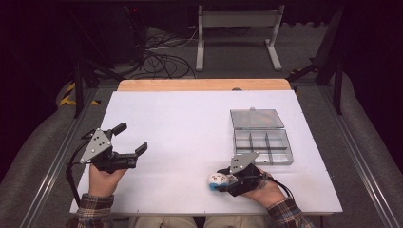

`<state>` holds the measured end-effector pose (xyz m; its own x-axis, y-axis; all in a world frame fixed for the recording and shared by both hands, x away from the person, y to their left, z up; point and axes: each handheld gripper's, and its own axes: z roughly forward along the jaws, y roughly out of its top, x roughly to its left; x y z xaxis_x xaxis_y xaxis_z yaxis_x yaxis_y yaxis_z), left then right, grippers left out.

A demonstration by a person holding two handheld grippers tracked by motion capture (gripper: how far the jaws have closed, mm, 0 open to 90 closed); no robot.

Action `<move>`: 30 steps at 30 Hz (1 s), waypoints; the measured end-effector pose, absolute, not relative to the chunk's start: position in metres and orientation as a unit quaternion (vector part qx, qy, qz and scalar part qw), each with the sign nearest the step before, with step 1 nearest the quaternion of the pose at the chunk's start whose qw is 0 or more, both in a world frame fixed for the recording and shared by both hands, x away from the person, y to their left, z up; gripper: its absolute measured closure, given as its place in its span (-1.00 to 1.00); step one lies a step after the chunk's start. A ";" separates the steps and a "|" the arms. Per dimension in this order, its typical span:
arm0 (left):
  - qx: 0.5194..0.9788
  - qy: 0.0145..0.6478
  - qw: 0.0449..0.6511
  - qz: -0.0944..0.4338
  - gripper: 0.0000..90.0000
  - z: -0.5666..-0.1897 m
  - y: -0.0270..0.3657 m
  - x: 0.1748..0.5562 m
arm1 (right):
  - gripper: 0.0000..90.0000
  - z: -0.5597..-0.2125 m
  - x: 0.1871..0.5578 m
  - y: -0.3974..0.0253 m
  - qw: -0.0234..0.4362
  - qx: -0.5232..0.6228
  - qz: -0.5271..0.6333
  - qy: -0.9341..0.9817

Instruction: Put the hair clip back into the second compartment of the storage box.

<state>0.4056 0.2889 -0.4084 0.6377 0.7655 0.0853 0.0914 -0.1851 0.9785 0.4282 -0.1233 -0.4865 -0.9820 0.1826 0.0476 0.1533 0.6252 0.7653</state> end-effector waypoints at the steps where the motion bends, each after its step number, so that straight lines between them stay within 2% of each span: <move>1: 0.709 0.303 0.562 0.298 -0.90 -0.409 0.289 0.406 | 0.00 -0.486 0.428 -0.124 0.020 0.094 0.426 0.899; 18: 0.710 0.302 0.562 0.299 -0.90 -0.408 0.289 0.406 | 0.03 -0.478 0.429 -0.131 0.049 0.109 0.451 0.884; 30: 0.707 0.304 0.565 0.297 -0.90 -0.408 0.289 0.405 | 0.04 -0.476 0.431 -0.134 0.048 0.120 0.465 0.876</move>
<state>0.4053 0.2888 -0.4083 0.6391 0.7652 0.0771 0.0936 -0.1769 0.9798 0.4306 -0.1343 -0.4759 -0.9664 0.2556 0.0269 0.1654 0.5386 0.8262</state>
